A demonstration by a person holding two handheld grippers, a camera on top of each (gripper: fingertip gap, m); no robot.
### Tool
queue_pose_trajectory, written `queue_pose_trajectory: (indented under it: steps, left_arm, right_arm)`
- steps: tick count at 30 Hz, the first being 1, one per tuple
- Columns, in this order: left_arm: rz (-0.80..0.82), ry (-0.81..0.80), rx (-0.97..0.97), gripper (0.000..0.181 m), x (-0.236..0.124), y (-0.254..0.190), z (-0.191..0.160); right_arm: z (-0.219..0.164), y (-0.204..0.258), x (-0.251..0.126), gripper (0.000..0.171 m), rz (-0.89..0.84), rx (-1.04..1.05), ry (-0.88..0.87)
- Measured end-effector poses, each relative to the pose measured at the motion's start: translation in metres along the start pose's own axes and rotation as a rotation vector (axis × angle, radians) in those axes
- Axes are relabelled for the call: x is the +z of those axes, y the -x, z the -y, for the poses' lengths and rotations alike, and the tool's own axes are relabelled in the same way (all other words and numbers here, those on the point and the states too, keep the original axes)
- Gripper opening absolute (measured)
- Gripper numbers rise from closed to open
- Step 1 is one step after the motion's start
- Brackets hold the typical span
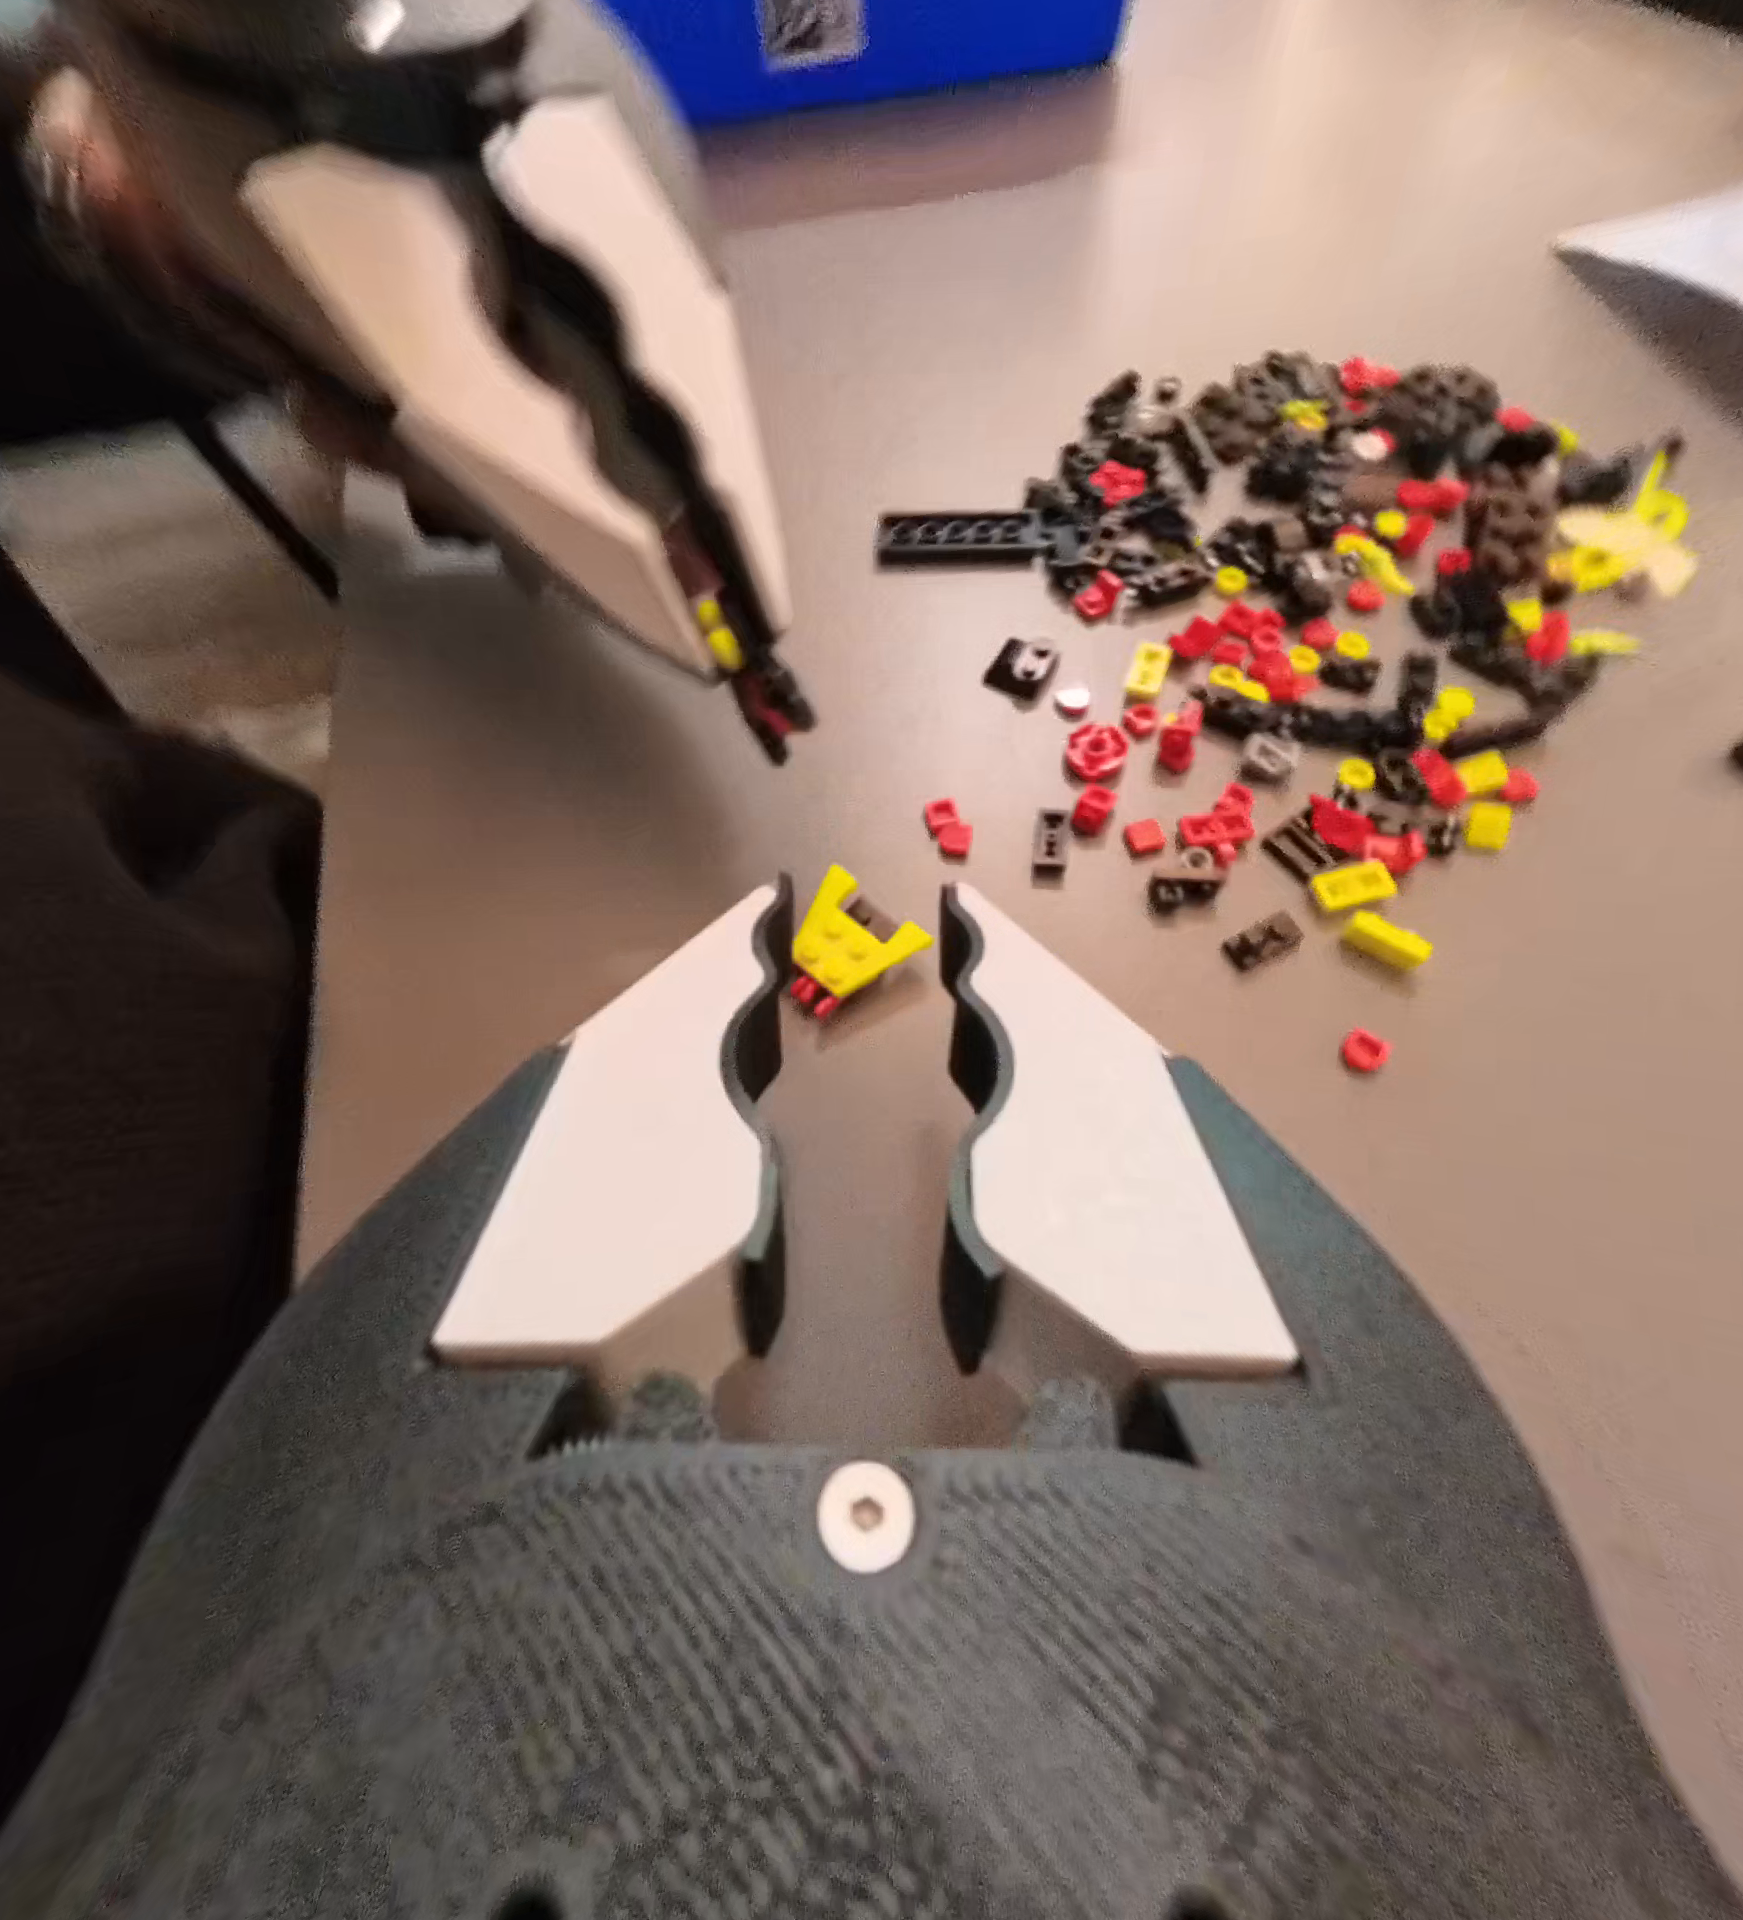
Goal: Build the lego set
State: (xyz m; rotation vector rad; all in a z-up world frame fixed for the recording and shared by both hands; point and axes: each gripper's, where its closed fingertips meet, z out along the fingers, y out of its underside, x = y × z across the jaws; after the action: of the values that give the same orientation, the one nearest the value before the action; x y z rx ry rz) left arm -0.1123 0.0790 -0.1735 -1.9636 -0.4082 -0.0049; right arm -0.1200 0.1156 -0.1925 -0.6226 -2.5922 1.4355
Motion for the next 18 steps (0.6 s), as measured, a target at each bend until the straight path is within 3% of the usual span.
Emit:
queue_pose_trajectory:
  steps: [7, 18]
  left_arm:
    - [0.243, -0.067, 0.423, 0.006, -0.001, 0.001, 0.016]
    - [0.256, -0.189, 0.544, 0.006, -0.007, -0.018, 0.035]
  right_arm:
    - [0.035, -0.005, -0.013, 0.029, 0.278, 0.696, -0.31]
    - [0.055, 0.02, -0.022, 0.013, 0.718, 1.045, -0.437]
